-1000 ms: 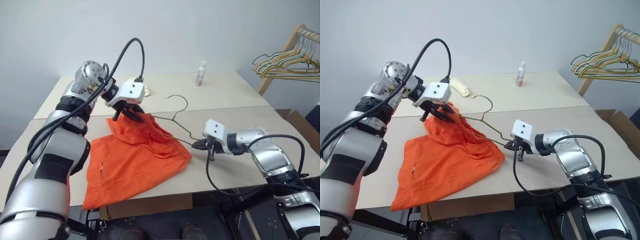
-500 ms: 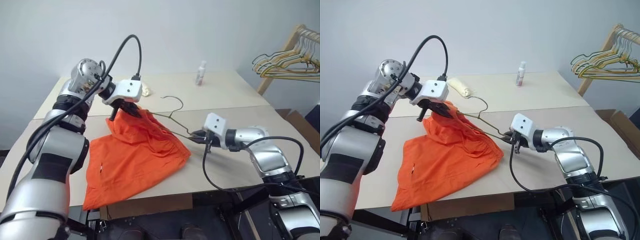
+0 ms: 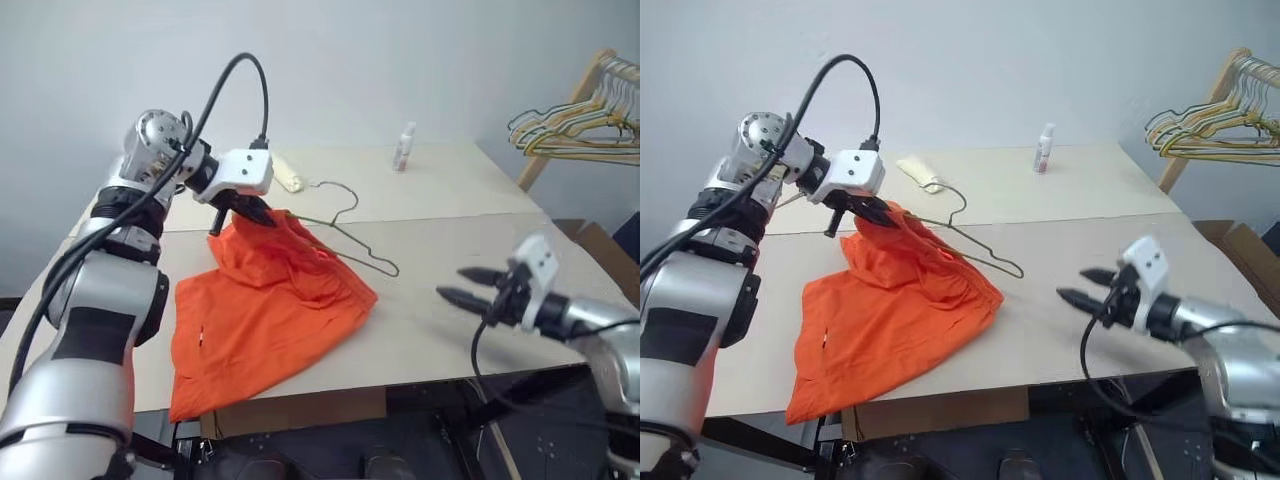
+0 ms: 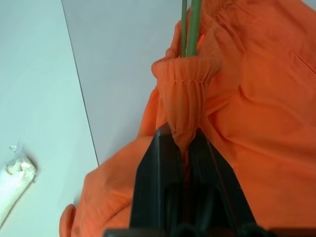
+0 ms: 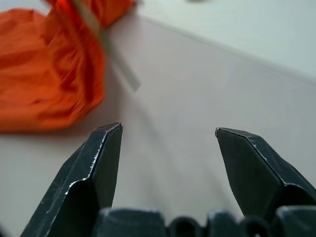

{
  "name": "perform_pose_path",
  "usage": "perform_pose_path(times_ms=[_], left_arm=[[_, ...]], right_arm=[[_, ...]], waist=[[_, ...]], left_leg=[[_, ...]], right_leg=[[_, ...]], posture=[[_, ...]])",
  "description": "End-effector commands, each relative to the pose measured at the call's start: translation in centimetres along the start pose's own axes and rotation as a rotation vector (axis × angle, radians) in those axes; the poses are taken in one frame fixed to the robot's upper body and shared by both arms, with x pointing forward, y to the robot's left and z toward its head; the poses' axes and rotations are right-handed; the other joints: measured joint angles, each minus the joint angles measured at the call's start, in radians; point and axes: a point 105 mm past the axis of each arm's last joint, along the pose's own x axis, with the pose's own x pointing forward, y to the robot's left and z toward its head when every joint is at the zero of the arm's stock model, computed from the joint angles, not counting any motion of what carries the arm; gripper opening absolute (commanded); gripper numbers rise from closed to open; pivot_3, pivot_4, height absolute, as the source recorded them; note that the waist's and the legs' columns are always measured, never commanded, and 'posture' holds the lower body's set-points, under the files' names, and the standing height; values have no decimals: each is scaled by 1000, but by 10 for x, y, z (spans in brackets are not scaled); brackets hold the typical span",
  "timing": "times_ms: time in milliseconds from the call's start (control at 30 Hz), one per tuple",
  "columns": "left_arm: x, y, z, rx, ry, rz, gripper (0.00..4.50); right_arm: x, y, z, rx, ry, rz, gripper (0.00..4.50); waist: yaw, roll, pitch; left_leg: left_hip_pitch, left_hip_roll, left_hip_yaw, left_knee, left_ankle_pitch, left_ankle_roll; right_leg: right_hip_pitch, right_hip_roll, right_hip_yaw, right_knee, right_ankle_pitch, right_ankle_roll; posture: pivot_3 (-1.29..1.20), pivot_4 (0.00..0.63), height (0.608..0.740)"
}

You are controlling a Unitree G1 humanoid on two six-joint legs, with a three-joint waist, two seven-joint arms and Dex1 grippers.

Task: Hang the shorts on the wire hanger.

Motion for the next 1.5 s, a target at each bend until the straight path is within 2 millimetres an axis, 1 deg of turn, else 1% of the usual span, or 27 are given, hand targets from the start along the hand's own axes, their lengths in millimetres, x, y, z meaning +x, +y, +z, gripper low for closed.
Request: perform_pose_path(times_ms=[33,133,200,267,367,500,567,633,733,800,900,1000,1033,1100,1200,1267,1333,1433,1500], left_arm=[[-11,10,13,56,-21,54,0],[-12,9,12,55,-22,57,0],[-12,10,12,52,-23,62,0],[-12,10,11,47,-23,66,0],[-12,9,11,44,-29,67,0],[-12,8,9,37,-32,73,0],[-12,8,8,34,-33,77,0],[-12,8,7,29,-37,81,0],[-12,7,6,24,-34,84,0],[-13,7,5,21,-34,84,0],[-13,6,4,18,-35,84,0],[-14,6,7,34,-54,83,0],[-15,5,9,52,-73,75,0],[-16,3,13,66,-107,66,0],[-18,2,18,76,-149,63,0],[-19,-1,19,87,-154,53,0],[-21,-3,18,95,-141,40,0],[-22,-6,15,100,-119,25,0],[-22,-8,12,99,-112,17,0]], right_arm=[[24,30,-6,91,-23,80,3545],[51,47,-21,231,-6,97,3545],[62,53,-25,309,-9,105,3545],[67,56,-25,371,-23,118,3545],[76,54,-22,469,-57,128,3545],[84,56,-17,549,-97,155,3545],[90,54,-14,619,-127,144,3545],[96,55,-16,645,-118,140,3545],[101,55,-20,680,-113,121,3025],[102,56,-21,685,-112,113,2360],[102,57,-21,686,-112,115,1197],[99,53,-23,648,-104,85,137],[96,51,-23,635,-106,81,39],[89,47,-22,608,-113,90,39],[77,37,-22,522,-82,92,39],[70,27,-21,493,-70,89,39],[60,18,-17,412,-52,96,39],[46,16,-17,291,-3,146,39],[42,13,-17,255,22,160,39]], waist=[[-8,0,0],[-10,0,0],[-8,0,0],[-4,0,0],[0,0,0],[4,0,0],[3,0,0],[1,0,0],[0,0,0],[0,0,0],[-1,0,0],[-1,0,0],[-1,0,0],[-1,0,0],[-1,0,0],[-2,0,0],[-3,0,0],[-4,0,0],[-3,0,0]], left_leg=[[2,1,1,0,0,0],[5,2,1,0,0,0],[4,2,1,-1,0,0],[2,2,1,0,0,0],[1,2,0,0,0,0],[1,1,0,0,0,0],[1,1,0,0,0,0],[1,1,0,0,0,0],[1,1,0,0,0,0],[1,1,0,0,0,0],[1,0,0,0,0,0],[1,1,0,0,0,0],[1,1,0,0,0,0],[1,0,0,0,0,0],[1,1,0,0,0,0],[1,1,-1,0,0,0],[1,1,0,0,0,0],[1,1,0,0,0,0],[1,1,0,0,0,0]], right_leg=[[1,1,1,-1,0,0],[2,3,2,-1,0,0],[1,3,2,0,0,0],[0,2,2,2,0,0],[-1,1,1,2,0,0],[0,1,1,2,0,0],[0,2,1,2,0,0],[0,2,1,2,0,0],[-1,2,1,2,0,0],[-1,2,1,3,0,0],[-1,2,1,3,0,0],[-1,2,1,3,0,0],[-1,2,1,3,0,0],[-1,2,1,3,0,0],[-1,1,1,3,0,0],[-1,1,1,2,0,0],[-1,1,1,3,0,0],[0,2,1,2,0,0],[0,2,1,1,0,0]], posture=[[-26,0,740],[-19,0,740],[-8,0,740],[-7,0,740],[1,0,740],[5,0,740],[10,0,740],[11,0,740],[15,0,740],[16,0,740],[16,0,740],[17,0,740],[18,0,740],[13,0,740],[1,0,740],[-4,0,740],[-7,0,740],[-7,0,740],[-7,0,740]])
